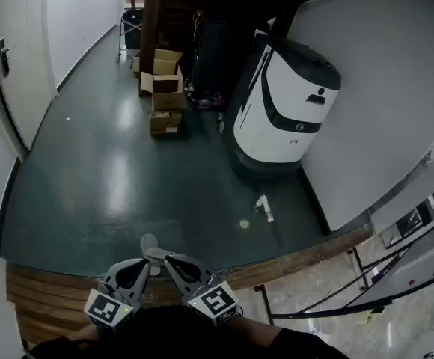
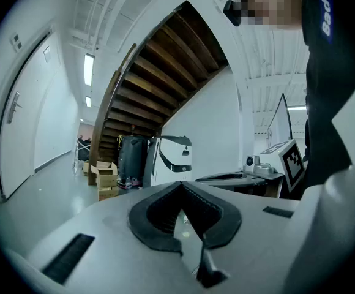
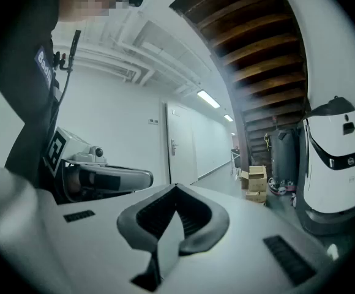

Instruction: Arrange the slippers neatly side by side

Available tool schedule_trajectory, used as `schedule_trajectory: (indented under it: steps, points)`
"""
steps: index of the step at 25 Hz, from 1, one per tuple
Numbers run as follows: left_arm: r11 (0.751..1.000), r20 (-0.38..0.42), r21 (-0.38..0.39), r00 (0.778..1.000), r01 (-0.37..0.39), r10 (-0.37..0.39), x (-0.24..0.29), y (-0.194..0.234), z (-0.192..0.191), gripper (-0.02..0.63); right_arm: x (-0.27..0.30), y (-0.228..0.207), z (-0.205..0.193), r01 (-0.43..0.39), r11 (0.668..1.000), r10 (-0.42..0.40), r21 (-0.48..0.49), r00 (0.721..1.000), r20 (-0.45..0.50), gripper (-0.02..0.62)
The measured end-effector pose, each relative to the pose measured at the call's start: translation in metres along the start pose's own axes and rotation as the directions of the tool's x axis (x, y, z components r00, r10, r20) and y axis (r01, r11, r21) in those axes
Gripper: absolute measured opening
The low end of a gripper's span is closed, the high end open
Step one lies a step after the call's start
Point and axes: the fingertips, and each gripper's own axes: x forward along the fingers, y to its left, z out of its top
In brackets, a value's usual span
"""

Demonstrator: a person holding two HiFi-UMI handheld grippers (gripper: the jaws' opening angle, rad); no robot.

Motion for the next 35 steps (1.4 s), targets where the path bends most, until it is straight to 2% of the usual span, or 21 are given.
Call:
schedule_trajectory:
  steps: [15, 24, 35]
  points:
    - [1.000, 0.004, 0.002, 1.000, -0.005, 0.005, -0.002, -0.002, 0.003, 0.000, -0.005, -0.001, 0.001, 0.010, 1.000, -0.010, 0.008, 1.000, 0.012, -0.002]
    - [1.000, -0.004, -0.023, 1.000, 0.001, -0.001, 0.001, -0.002, -0.003, 0.000, -0.006, -0.007, -0.001, -0.003, 0.998, 0.000, 0.058, 0.998, 0.057, -0.002]
    - [0.998, -0.012, -0.051, 0.999, -0.046, 0.046, -0.002, 0.006, -0.013, 0.000, 0.009, 0.001, -0.022, -0.095, 0.995, 0.094, 0.009, 0.995, 0.009, -0.002]
